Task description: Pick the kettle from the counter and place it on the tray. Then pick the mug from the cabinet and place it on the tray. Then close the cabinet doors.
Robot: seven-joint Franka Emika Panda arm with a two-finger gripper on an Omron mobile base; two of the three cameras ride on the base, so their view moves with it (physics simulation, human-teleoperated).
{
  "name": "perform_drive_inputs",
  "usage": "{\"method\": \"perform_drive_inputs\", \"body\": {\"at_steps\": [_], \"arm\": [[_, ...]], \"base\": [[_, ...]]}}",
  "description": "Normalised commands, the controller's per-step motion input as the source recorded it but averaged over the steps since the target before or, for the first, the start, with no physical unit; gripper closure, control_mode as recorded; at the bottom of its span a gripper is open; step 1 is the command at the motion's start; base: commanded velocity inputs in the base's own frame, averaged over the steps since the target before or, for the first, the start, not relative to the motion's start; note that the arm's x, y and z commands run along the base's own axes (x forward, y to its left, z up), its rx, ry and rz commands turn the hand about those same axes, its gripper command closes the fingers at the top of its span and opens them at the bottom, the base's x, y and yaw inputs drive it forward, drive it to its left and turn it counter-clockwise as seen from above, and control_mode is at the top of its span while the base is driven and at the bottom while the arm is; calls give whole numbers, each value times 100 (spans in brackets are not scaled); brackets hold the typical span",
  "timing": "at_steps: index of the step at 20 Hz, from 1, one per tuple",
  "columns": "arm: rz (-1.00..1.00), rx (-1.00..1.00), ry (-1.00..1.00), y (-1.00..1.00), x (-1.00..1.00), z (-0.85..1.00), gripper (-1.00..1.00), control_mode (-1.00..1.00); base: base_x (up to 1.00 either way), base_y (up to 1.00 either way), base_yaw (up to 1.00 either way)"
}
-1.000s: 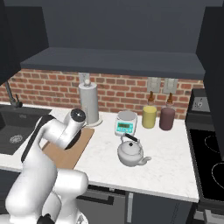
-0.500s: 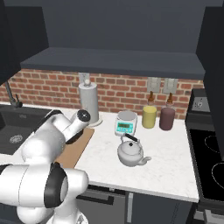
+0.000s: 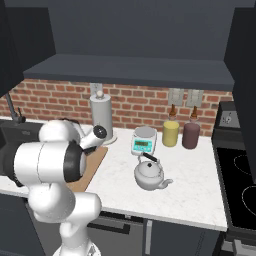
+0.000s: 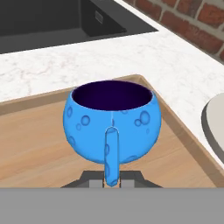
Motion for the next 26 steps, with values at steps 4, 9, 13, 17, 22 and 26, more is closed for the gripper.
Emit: {"method": "perform_drive_inputs", "body": {"at_steps": [4, 9, 13, 17, 22, 26], "arm": [[0, 0, 0, 7, 29, -22, 100, -100], [2, 0, 0, 1, 17, -20, 100, -100], [3, 0, 0, 1, 9, -20, 100, -100], [2, 0, 0, 4, 0, -18, 100, -100], [2, -3, 0, 15, -24, -20, -100, -100], [1, 0, 0, 13, -44, -1, -100, -100]], "base": [[0, 0, 0], [0, 0, 0], [0, 0, 0], [0, 0, 0], [0, 0, 0], [0, 0, 0]]}}
